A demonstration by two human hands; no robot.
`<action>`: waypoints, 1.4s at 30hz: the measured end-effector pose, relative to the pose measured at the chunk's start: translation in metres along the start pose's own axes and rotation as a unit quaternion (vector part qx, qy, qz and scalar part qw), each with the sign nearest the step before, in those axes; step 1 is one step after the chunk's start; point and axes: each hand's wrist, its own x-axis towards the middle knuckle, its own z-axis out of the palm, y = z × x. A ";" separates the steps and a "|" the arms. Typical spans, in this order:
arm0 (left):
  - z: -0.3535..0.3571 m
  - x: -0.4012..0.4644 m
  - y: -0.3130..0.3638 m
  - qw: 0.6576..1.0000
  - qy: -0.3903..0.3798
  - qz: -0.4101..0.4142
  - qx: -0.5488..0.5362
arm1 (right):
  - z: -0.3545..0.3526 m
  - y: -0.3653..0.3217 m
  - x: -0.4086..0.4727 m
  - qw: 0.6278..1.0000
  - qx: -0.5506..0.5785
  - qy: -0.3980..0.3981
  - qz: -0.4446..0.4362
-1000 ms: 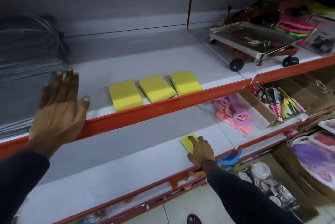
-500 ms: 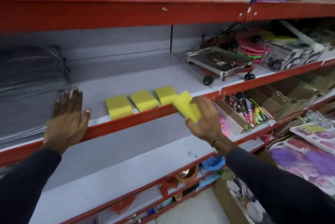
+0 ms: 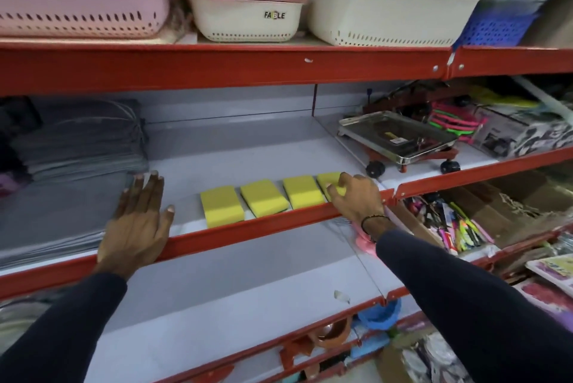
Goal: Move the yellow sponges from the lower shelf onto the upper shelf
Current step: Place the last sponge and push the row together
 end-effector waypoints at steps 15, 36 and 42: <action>-0.047 0.012 0.090 0.978 -0.171 0.061 -0.101 | -0.001 -0.118 -0.012 0.940 -0.010 -0.143 -0.309; -0.068 -0.022 0.121 0.968 -0.245 0.014 -0.042 | 0.009 -0.142 -0.049 0.955 0.059 -0.134 -0.259; -0.068 -0.023 0.121 0.970 -0.240 0.015 -0.041 | -0.024 -0.097 -0.028 0.978 0.024 -0.080 -0.193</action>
